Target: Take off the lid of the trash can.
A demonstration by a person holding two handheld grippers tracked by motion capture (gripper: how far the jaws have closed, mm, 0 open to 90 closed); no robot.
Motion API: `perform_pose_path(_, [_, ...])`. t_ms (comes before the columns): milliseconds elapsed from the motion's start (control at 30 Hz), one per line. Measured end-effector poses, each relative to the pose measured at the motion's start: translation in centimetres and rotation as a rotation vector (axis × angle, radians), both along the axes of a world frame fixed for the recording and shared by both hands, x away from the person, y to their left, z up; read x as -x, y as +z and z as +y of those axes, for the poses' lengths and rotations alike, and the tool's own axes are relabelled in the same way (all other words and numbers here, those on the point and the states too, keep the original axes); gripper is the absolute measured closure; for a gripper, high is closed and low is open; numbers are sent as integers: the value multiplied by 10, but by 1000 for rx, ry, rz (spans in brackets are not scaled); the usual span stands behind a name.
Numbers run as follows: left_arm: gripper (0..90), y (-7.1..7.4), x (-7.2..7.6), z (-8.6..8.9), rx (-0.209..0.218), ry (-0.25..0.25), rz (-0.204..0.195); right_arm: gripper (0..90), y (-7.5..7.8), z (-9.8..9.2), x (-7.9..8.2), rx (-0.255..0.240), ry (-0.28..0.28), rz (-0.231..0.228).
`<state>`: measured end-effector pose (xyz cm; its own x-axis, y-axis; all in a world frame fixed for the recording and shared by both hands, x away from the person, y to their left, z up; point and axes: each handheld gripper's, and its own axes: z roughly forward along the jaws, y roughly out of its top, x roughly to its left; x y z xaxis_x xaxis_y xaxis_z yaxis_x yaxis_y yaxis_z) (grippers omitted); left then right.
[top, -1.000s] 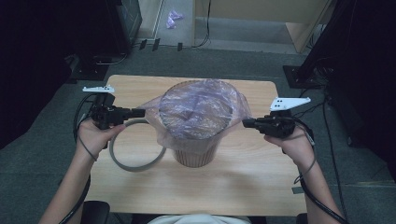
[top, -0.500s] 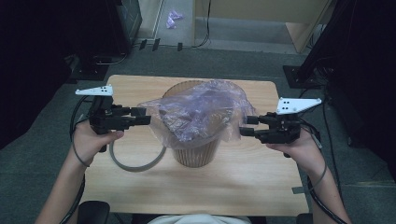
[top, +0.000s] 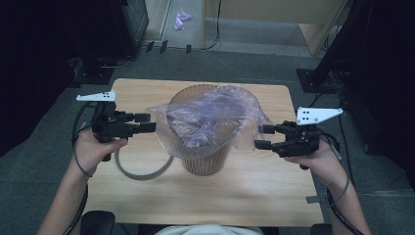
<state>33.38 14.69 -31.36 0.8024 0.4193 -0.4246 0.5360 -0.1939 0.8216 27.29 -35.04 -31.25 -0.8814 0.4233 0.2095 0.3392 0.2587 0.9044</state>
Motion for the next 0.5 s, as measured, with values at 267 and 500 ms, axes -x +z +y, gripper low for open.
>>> perform_pose_path(267, [365, 9, -5, -1, -1, 35, -25, 403, -7, -4, -2, 61, -66, 18])
perform_pose_path(500, [395, 2, -19, -9, -25, 52, -13, 413, -3, 1, -3, 51, -42, -2])
